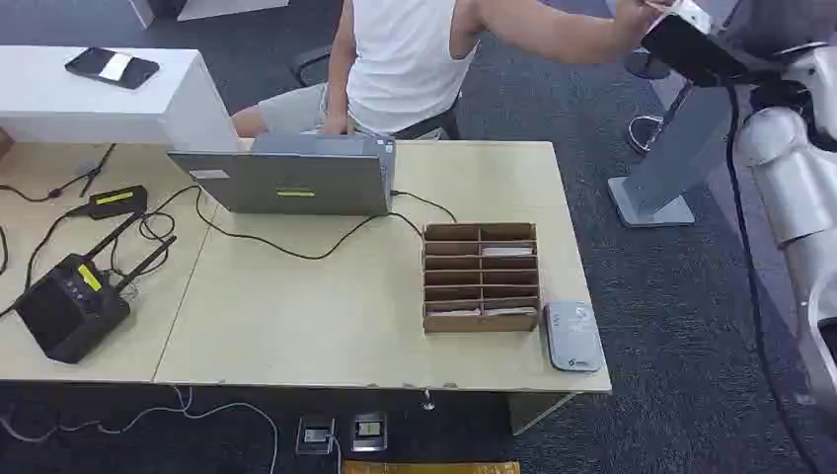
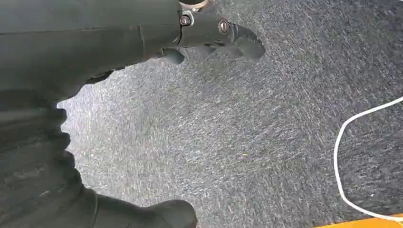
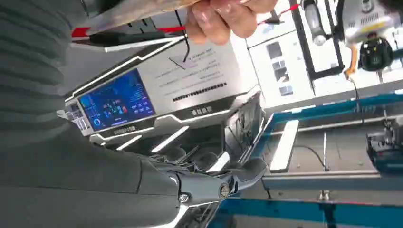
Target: Pass the card to the sensor for recognition and then transmit it.
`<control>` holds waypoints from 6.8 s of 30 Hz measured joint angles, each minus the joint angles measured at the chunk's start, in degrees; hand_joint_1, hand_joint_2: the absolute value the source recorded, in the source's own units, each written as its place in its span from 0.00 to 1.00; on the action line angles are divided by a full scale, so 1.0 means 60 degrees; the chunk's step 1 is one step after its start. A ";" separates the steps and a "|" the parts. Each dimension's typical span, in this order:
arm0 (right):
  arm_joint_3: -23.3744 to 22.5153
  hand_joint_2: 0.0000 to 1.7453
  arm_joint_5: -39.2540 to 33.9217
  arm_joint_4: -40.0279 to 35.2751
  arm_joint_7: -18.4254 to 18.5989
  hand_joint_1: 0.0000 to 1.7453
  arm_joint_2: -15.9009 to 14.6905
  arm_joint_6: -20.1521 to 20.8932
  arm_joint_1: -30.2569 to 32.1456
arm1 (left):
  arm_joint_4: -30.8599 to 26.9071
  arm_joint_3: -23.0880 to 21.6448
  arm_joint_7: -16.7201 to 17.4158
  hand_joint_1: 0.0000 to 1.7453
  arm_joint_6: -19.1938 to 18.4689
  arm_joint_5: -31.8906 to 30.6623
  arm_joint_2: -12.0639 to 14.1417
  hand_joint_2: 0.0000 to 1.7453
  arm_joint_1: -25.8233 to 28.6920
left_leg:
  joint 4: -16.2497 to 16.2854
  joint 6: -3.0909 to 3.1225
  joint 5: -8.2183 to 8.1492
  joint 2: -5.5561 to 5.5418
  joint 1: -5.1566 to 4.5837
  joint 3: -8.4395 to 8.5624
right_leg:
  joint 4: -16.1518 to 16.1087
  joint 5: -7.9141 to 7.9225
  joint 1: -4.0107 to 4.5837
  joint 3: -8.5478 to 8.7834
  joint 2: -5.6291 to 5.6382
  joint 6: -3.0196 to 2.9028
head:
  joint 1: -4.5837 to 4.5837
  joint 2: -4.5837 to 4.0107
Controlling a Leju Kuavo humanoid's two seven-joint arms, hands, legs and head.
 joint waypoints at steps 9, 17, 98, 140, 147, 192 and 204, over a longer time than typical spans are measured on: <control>0.0547 1.00 0.0037 -0.0135 0.0321 0.00 0.0051 0.0263 0.0232 | 0.0000 -0.0033 0.0000 0.00 -0.0080 -0.0193 0.0069 1.00 -0.0037 | 0.0001 -0.0001 0.0000 0.0016 0.0000 -0.0003 | 0.0000 0.0000 0.0000 -0.0014 0.0016 0.0000 | 0.0000 0.0000; 0.0663 1.00 -0.0105 -0.0302 0.0510 1.00 -0.0011 0.0652 0.0361 | 0.0000 -0.0095 0.0000 0.00 -0.0135 -0.0321 0.0084 1.00 -0.0107 | 0.0002 -0.0001 0.0000 0.0032 0.0000 -0.0004 | 0.0000 0.0001 0.0000 -0.0022 0.0033 -0.0001 | 0.0000 0.0000; -0.1919 1.00 -0.0616 -0.4175 0.2088 1.00 0.0167 0.3370 0.8828 | 0.0000 -0.0073 -0.0036 0.00 0.0230 -0.0113 0.0048 1.00 0.0178 | -0.0003 -0.0007 -0.0010 0.0049 0.0011 -0.0013 | -0.0005 0.0000 0.0012 -0.0031 0.0053 -0.0004 | 0.0000 0.0000; -0.2112 1.00 -0.0514 -0.3439 0.0992 1.00 0.0335 0.2999 0.5887 | 0.0000 -0.0095 0.0157 0.00 0.0168 -0.0677 -0.0025 1.00 -0.0245 | 0.0000 -0.0009 -0.0002 0.0076 0.0009 -0.0007 | 0.0000 0.0014 0.0009 -0.0034 0.0081 -0.0010 | 0.0000 0.0000; -0.1934 1.00 -0.0029 -0.2169 0.0321 1.00 0.0659 0.2623 0.3674 | 0.0000 -0.0102 0.0262 0.00 -0.0022 -0.0933 -0.0087 1.00 -0.0495 | -0.0001 -0.0010 0.0000 0.0072 0.0011 -0.0023 | 0.0005 0.0014 0.0011 -0.0041 0.0077 -0.0010 | 0.0004 0.0000; -0.1319 1.00 -0.6923 -0.2502 0.1866 0.00 0.1821 0.3815 0.3198 | 0.0000 -0.0248 0.0266 0.00 -0.0088 -0.0958 -0.0105 1.00 -0.0261 | 0.0006 -0.0016 0.0009 0.0056 0.0012 -0.0019 | 0.0002 0.0013 0.0012 -0.0049 0.0064 -0.0012 | 0.0004 0.0000; -0.1854 1.00 -0.6312 -0.6358 0.2445 0.00 0.1042 0.4940 0.5175 | 0.0004 -0.0226 0.0076 0.00 0.0003 -0.0787 -0.0058 1.00 -0.0143 | 0.0002 -0.0017 0.0009 0.0061 0.0013 -0.0014 | 0.0001 0.0014 0.0013 -0.0044 0.0074 -0.0012 | 0.0000 0.0000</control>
